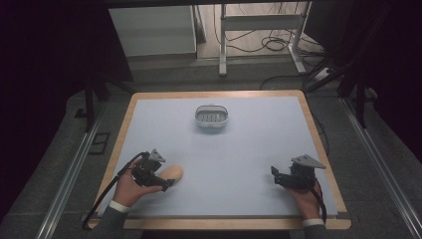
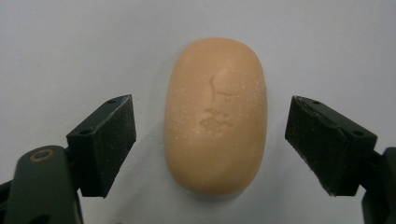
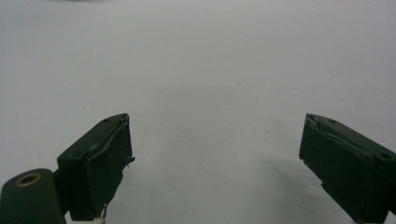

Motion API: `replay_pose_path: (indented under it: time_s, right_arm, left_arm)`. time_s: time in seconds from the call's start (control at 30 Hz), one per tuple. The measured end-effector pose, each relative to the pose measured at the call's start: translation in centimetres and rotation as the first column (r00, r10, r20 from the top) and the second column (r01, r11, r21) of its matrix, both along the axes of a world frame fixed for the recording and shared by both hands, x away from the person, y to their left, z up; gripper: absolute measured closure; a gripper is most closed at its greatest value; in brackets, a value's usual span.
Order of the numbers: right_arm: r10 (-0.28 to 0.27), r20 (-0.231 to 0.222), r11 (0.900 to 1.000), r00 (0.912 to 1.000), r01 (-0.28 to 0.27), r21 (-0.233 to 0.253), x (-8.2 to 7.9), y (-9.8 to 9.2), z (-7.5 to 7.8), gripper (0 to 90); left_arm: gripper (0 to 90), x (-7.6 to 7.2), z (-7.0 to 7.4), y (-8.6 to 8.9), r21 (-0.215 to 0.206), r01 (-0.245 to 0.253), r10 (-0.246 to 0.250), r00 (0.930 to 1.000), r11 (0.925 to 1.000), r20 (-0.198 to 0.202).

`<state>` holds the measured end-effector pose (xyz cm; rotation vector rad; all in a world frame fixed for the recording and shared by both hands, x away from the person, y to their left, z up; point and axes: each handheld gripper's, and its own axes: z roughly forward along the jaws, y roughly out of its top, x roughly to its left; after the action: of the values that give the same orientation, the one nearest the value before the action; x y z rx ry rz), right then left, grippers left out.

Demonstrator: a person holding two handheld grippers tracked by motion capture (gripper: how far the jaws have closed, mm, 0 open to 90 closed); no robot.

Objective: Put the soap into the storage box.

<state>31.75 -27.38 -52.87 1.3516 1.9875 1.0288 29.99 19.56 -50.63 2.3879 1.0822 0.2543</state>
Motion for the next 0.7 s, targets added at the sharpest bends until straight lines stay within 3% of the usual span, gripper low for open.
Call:
replay_pose_path:
  time_s: [0.43,0.7]
  right_arm:
    - [-0.007,-0.003,1.000,1.0000,0.007,-0.004,0.0,0.1,0.0,9.6]
    - [-0.006,-0.004,1.000,1.0000,0.006,-0.006,0.1,0.1,0.0,9.6]
  left_arm:
    - [18.1,0.5,-1.2,-0.9,0.027,0.010,-0.009,0.9994,0.9996,-0.033]
    - [30.7,0.6,-1.5,-1.1,0.048,0.009,-0.007,0.9995,0.9988,-0.031]
